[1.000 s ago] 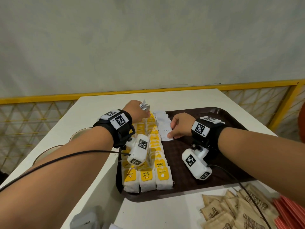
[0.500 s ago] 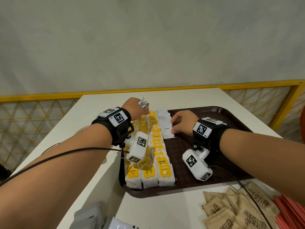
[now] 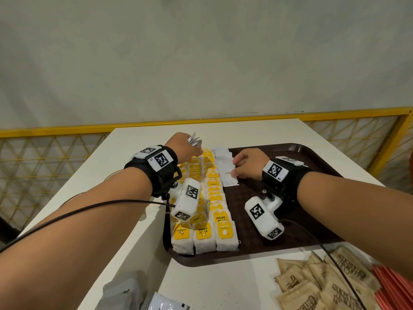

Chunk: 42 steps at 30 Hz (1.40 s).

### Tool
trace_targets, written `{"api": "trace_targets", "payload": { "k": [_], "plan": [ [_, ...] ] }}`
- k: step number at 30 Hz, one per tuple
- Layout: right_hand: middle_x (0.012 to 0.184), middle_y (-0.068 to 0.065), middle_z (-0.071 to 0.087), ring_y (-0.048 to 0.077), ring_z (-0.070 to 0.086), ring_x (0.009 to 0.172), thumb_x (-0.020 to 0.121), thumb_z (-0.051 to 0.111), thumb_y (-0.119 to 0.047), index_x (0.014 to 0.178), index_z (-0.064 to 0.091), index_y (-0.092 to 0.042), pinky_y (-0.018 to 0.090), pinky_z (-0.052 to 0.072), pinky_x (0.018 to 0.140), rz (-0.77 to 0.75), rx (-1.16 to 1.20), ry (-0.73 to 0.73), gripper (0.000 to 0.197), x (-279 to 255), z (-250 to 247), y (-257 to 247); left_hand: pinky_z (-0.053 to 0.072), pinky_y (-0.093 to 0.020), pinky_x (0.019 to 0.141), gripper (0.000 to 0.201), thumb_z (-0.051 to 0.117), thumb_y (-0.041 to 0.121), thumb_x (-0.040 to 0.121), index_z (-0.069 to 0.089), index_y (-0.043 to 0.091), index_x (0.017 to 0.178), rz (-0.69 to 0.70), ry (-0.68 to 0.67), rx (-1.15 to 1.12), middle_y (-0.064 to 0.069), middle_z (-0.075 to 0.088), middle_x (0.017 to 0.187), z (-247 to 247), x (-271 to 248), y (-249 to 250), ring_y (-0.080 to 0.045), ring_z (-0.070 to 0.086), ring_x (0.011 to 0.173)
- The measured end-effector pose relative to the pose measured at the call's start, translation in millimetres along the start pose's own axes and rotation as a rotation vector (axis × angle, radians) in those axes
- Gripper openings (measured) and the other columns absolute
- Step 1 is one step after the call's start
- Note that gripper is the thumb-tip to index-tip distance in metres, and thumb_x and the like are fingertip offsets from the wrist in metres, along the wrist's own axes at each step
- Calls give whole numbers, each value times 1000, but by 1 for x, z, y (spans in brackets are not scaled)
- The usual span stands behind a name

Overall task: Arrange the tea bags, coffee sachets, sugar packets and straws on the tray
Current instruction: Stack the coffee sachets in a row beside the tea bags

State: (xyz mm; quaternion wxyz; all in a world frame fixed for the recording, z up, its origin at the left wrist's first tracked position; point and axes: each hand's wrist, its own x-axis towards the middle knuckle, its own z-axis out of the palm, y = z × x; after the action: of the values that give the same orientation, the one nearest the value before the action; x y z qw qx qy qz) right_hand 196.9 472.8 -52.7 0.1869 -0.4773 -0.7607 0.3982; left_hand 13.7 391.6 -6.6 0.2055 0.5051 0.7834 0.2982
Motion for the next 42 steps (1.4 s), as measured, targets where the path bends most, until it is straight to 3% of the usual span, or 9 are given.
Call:
{"api": "trace_targets", "payload": {
  "k": [3, 8, 17, 23, 27, 30, 34, 39, 42],
  "plan": [
    [109, 19, 61, 30, 64, 97, 79, 67, 5, 105, 58, -7, 43, 55, 88, 62, 170, 23, 30, 7, 2, -2, 36, -14, 38, 23, 63, 14, 86, 64, -2, 103, -11, -3, -13, -12, 56, 86, 1, 0, -1, -14, 50, 55],
    [125, 18, 54, 30, 57, 103, 85, 51, 3, 139, 38, -9, 42, 50, 95, 62, 146, -1, 57, 22, 8, -5, 35, -20, 48, 21, 63, 14, 86, 65, -2, 101, -17, -9, -13, -12, 57, 86, 2, 0, -3, -16, 50, 56],
    [139, 15, 46, 30, 52, 120, 87, 46, 4, 142, 36, -11, 41, 49, 97, 20, 73, 0, 58, 27, 12, -9, 35, -19, 47, 25, 63, 15, 86, 65, -3, 103, -12, -4, 23, -11, 57, 86, 1, -1, -4, -16, 50, 59],
    [136, 14, 48, 30, 57, 112, 84, 54, 5, 140, 39, -9, 37, 49, 91, 39, 140, -25, 59, 27, 5, 3, 34, -25, 54, 30, 63, 20, 88, 65, -6, 104, 0, 4, 78, -14, 57, 88, 0, -4, -6, -24, 52, 77],
    [117, 17, 55, 28, 60, 97, 84, 53, 8, 140, 37, -6, 37, 50, 84, 49, 180, -58, 59, 27, 5, 5, 36, -25, 54, 27, 63, 20, 87, 65, -4, 100, -4, 2, 36, -12, 57, 86, 1, -5, -7, -23, 52, 69],
    [122, 17, 57, 32, 61, 102, 84, 51, 5, 138, 39, -7, 43, 51, 92, 59, 174, -82, 56, 24, 7, 1, 37, -16, 43, 14, 62, 19, 88, 60, 6, 90, -23, 3, -56, -6, 57, 77, 4, -7, -6, -14, 51, 56],
    [128, 15, 53, 30, 58, 111, 86, 51, 4, 135, 44, -5, 37, 49, 93, 15, 112, 55, 50, 15, 0, -8, 44, -21, 50, 13, 59, 25, 92, 57, 12, 92, -37, -12, -256, -2, 60, 77, 11, -14, -3, -13, 55, 59],
    [99, 15, 63, 20, 64, 86, 94, 53, 0, 110, 56, -1, 25, 56, 76, -91, 602, -74, 16, -36, -11, -38, 53, -28, 61, 9, 55, 20, 95, 57, 12, 91, 1, -99, -930, -5, 62, 78, 14, -30, 11, -18, 63, 74],
    [95, 12, 62, 17, 63, 82, 93, 57, -9, 94, 58, -8, 26, 57, 76, -123, 635, -152, 1, -61, -6, -49, 50, -21, 52, 16, 51, 23, 97, 53, 12, 85, 56, -159, -1086, -2, 57, 64, 17, -38, 21, -13, 60, 57]
  ]
}}
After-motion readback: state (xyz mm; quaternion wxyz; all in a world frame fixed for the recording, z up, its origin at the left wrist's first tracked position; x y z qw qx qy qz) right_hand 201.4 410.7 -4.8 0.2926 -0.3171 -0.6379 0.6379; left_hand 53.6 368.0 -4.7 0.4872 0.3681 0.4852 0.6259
